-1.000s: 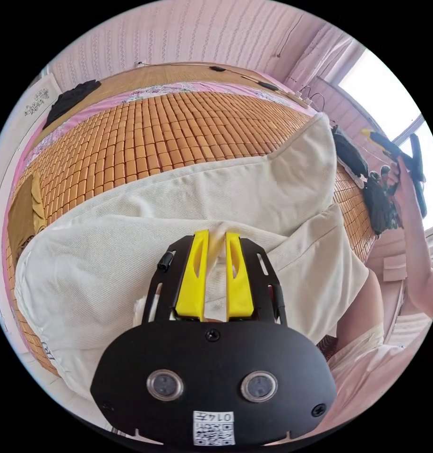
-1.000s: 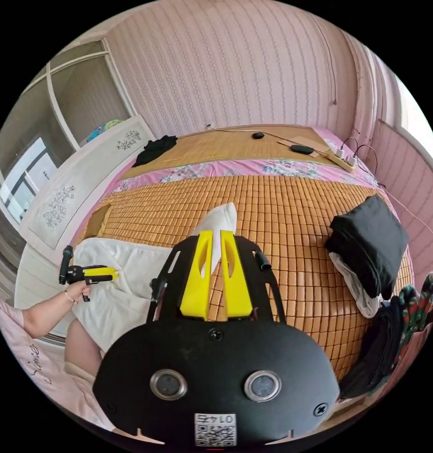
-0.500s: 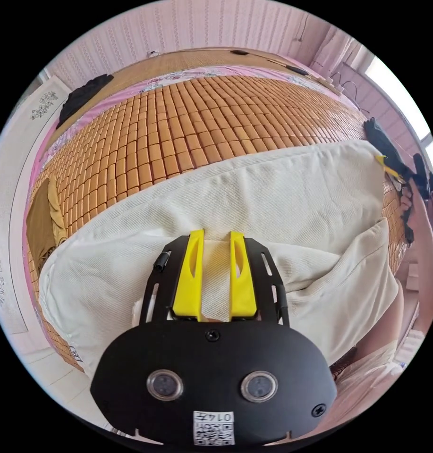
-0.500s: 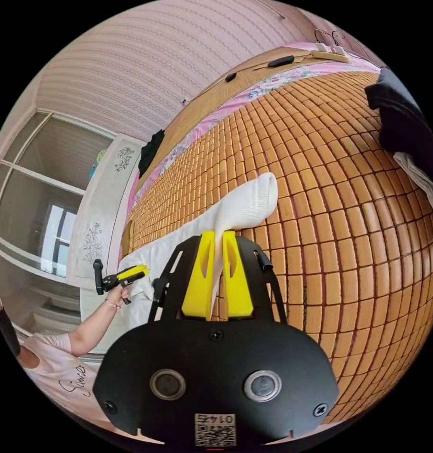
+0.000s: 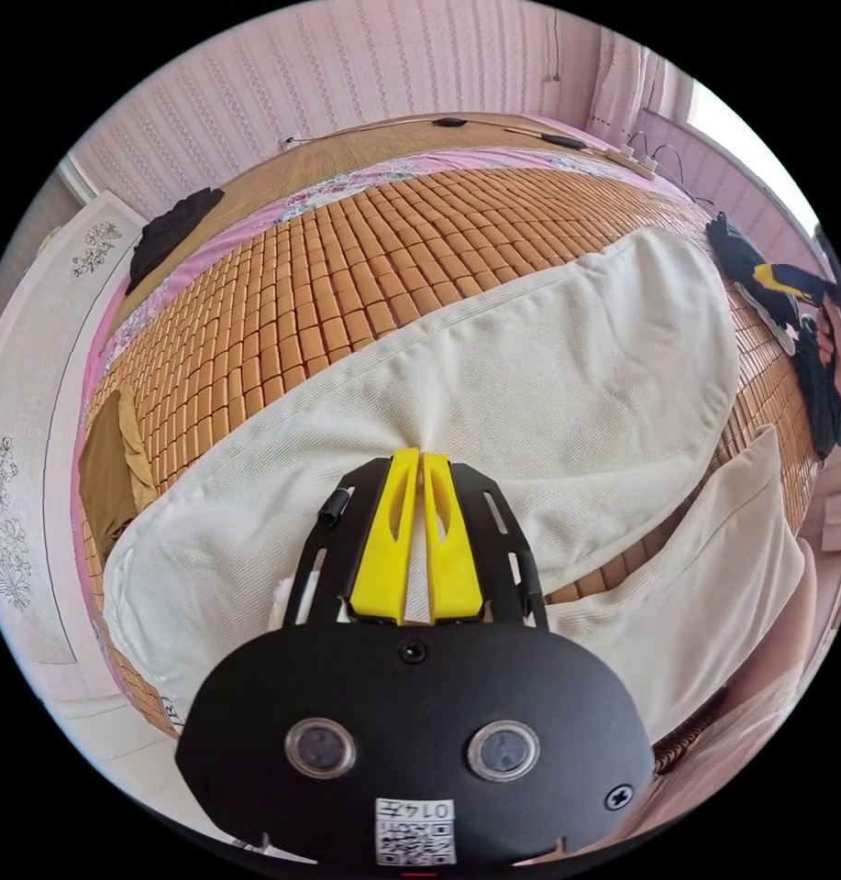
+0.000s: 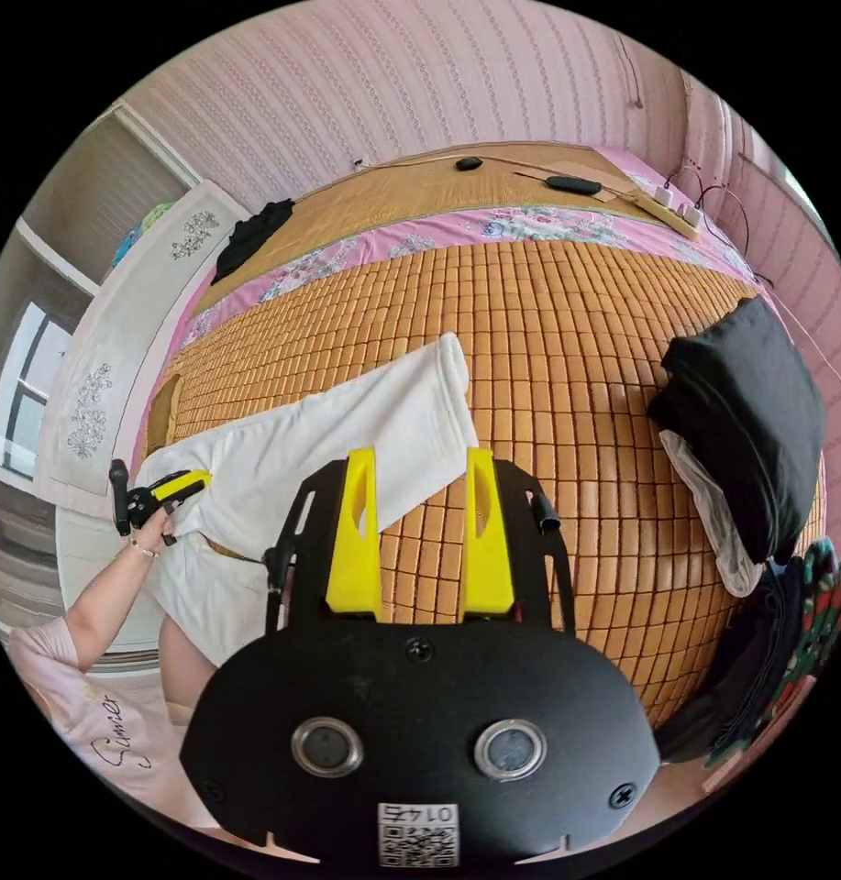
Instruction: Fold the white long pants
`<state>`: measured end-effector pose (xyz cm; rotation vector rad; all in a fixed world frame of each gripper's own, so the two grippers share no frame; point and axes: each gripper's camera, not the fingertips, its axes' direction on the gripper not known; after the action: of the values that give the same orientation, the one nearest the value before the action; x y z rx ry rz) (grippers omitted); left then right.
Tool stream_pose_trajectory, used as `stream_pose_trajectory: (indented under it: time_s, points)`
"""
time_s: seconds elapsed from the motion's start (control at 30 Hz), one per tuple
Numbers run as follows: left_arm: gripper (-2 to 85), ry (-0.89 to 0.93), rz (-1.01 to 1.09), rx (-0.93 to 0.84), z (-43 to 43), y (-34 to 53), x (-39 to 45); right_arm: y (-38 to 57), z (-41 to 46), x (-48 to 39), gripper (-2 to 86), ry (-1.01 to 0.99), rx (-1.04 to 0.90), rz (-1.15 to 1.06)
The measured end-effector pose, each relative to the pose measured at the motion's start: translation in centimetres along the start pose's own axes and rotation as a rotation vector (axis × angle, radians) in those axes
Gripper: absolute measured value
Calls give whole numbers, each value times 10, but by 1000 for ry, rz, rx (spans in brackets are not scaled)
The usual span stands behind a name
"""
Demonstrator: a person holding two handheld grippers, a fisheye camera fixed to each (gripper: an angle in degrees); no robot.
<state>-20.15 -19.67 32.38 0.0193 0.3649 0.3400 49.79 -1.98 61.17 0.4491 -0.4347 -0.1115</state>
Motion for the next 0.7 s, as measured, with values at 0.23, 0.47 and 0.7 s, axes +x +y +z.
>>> stream_pose_trajectory:
  time_s: [0.23,0.47,0.7]
  points:
    - [-8,39,-15,0,7,-3,-7,12,55,41,101,-113,10,179]
    - [-8,4,-4,165,-14,-17,-2,23,-46,20,14,-168,113,52]
    - [0,55,-23,31,26,-20,-10,42,-55,29,54,18,101,35]
